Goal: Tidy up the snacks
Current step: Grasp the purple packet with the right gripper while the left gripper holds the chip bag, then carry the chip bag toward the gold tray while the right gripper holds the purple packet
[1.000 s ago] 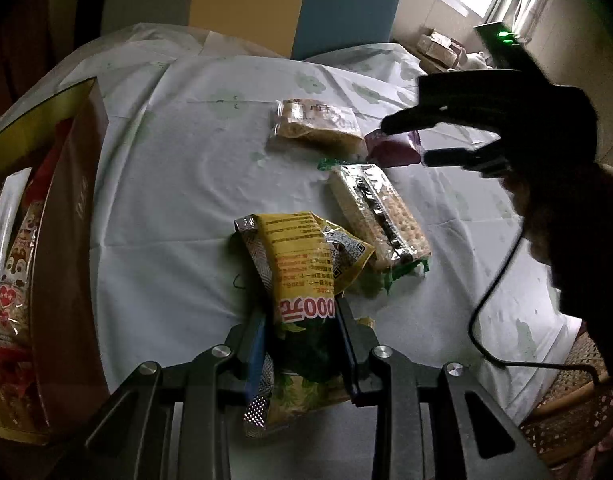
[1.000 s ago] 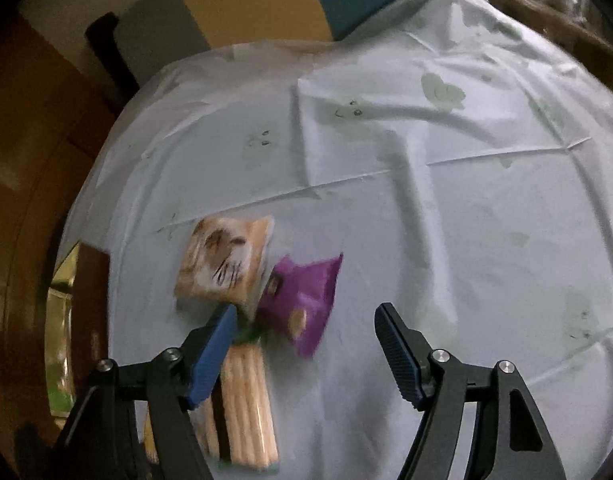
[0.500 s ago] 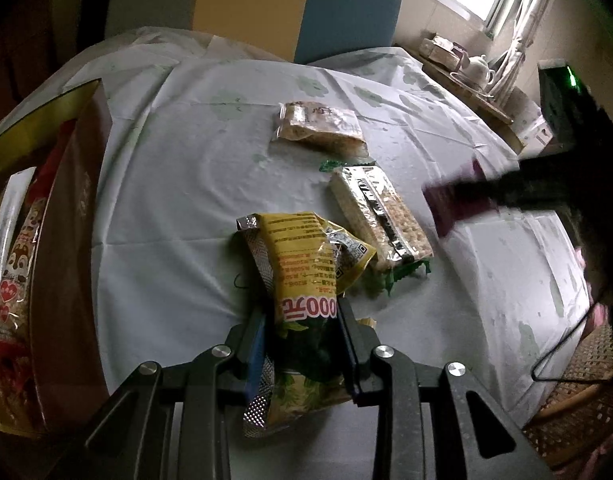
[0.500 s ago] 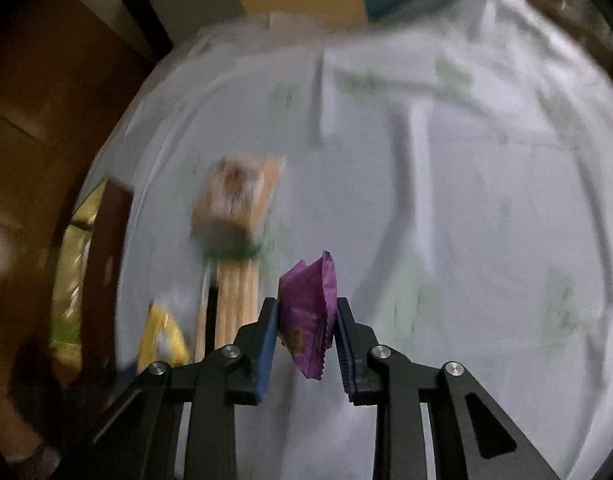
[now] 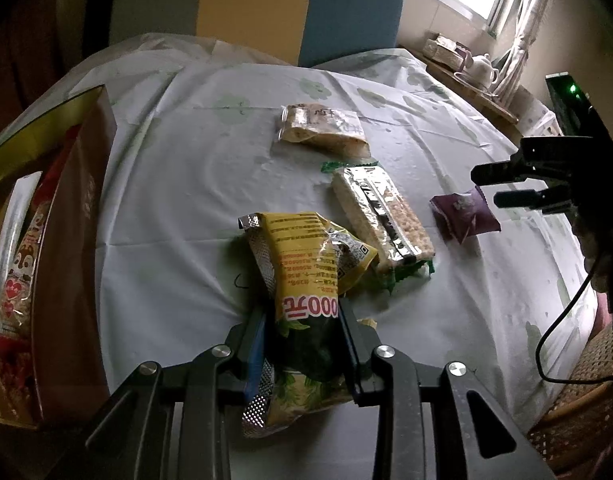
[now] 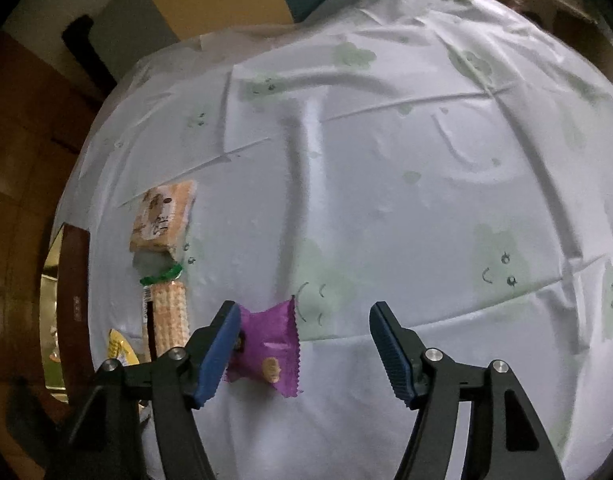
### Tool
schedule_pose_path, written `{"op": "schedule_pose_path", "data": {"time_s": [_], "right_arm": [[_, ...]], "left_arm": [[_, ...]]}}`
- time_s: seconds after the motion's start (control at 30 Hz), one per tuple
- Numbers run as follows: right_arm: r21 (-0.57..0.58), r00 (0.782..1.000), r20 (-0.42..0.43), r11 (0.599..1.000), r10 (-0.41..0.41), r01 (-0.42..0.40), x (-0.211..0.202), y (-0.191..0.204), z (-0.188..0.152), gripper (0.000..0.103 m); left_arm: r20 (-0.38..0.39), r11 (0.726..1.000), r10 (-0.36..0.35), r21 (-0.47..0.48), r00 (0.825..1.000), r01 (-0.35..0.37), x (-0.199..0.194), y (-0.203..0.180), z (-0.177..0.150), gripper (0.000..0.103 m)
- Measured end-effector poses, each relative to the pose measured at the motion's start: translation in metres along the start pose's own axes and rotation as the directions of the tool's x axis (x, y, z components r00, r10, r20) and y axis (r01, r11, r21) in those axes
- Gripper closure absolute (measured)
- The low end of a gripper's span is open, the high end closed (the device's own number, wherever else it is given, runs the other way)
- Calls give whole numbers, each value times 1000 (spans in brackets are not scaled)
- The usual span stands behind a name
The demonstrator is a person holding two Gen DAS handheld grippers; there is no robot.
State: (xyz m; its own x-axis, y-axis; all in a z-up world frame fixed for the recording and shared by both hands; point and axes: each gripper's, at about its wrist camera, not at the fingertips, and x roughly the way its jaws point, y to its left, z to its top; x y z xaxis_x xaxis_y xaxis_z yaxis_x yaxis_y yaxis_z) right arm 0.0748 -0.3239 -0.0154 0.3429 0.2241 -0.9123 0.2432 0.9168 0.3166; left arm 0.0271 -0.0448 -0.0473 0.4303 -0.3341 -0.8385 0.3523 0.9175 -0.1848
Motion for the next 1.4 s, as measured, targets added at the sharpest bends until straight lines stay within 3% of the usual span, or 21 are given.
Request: {"op": "schedule_pose_path", "data": {"time_s": [0.23, 0.33, 0.5, 0.6, 0.67, 0.73, 0.77, 0.87, 0.93, 1.03, 1.1, 1.23, 1.3, 1.4], "right_arm": [[-199, 998, 66, 980, -7, 20, -9, 34, -6, 35], [-367, 992, 118, 930, 33, 13, -19, 60, -17, 20], [-576, 990, 135, 809, -47, 117, -6, 92, -42, 20], [-601, 983, 125, 778, -137, 185, 7, 89, -45, 20], [-592, 978, 123, 779, -167, 207, 10, 84, -45, 24], [-583, 976, 107, 783, -190, 216, 15, 81, -42, 54], [-580, 976, 104, 785, -194, 218, 16, 80, -42, 58], [-570, 977, 98, 794, -188, 210, 14, 76, -41, 56], [-561, 977, 77, 801, -199, 208, 20, 76, -41, 46], [-563, 975, 77, 798, -210, 216, 22, 76, -43, 43], [-557, 976, 60, 804, -208, 206, 25, 76, -42, 36], [-553, 974, 46, 807, -222, 210, 32, 75, -40, 40], [-563, 974, 72, 797, -216, 219, 28, 78, -41, 54], [-589, 971, 82, 775, -225, 229, 30, 82, -45, 54]], "left_arm": [[8, 1000, 8, 6, 1000, -8, -1, -1, -1, 69], [7, 1000, 4, 5, 1000, -4, -1, 0, -1, 69], [10, 1000, -1, 2, 1000, 1, -2, 1, -2, 69], [11, 1000, -4, 0, 1000, 4, -2, 1, -2, 69], [12, 1000, -5, -2, 1000, 5, -2, 1, -2, 69], [13, 1000, -7, -5, 1000, 7, -1, 2, -2, 69], [13, 1000, -8, -5, 1000, 8, -1, 2, -2, 69], [14, 1000, -8, -7, 1000, 8, -1, 2, -2, 69], [14, 1000, -6, -7, 1000, 6, -1, 1, -2, 69], [17, 1000, -3, -11, 1000, 3, -2, 1, -2, 69], [18, 1000, 2, -9, 1000, -2, -2, 0, -3, 69], [20, 1000, 2, -11, 1000, -2, -2, 0, -3, 69], [23, 1000, 3, -8, 1000, -3, -2, 0, -3, 69], [25, 1000, 7, -1, 1000, -7, -2, -1, -3, 69]]}}
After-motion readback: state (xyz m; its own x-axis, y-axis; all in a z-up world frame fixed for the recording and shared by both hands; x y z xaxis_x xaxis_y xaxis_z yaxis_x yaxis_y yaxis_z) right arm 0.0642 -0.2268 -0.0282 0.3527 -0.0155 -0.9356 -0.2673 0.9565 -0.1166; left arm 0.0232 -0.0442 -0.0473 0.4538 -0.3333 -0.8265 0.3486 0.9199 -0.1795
